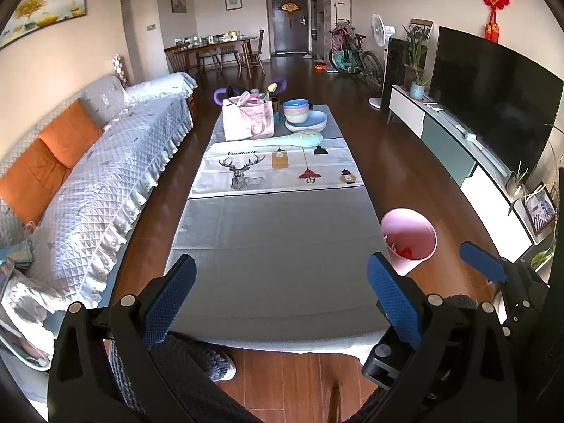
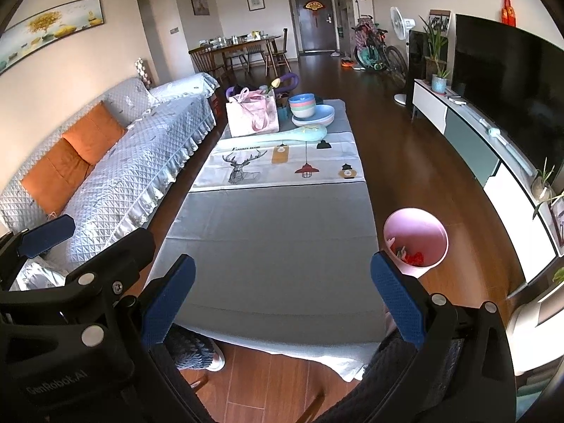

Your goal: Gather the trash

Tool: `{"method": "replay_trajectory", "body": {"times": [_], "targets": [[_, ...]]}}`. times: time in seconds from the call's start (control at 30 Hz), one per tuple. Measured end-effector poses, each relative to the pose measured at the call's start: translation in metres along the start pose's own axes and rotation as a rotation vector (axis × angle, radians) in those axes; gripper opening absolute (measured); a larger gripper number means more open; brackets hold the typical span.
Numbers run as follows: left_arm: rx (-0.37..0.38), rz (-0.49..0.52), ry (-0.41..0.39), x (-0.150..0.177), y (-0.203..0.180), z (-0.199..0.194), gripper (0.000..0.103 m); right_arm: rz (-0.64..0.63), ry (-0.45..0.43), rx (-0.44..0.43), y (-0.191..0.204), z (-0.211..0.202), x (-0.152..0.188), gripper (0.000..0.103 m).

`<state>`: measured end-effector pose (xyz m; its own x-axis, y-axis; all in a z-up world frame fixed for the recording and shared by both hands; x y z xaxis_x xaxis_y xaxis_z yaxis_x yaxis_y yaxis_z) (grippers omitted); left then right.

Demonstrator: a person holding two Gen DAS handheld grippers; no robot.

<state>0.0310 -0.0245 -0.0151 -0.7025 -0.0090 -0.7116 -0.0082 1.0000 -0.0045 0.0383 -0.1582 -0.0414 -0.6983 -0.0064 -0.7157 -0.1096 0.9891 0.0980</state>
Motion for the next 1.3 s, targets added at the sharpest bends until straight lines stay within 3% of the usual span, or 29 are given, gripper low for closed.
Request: {"method": "replay_trajectory", "body": {"times": [1.3], "targets": [[-0.010, 0.041, 0.002, -0.0004, -0.0045, -0.0046, 0.095, 0.026, -0.004, -0.022, -0.0044, -0.0053, 0.0028, 0.098]]}}
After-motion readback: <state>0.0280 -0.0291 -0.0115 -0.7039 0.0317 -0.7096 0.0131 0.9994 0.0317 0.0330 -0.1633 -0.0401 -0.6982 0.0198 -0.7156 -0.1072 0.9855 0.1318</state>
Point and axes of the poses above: each gripper's, at about its wrist camera, not at the fingertips, and z roughly the way its jaws point, y to its left, x to its underside, the point moved 2 cm from there along z, roughly the way its jaws point, and after that the axes turned 4 degrees about -z, right-handed, at the moved point
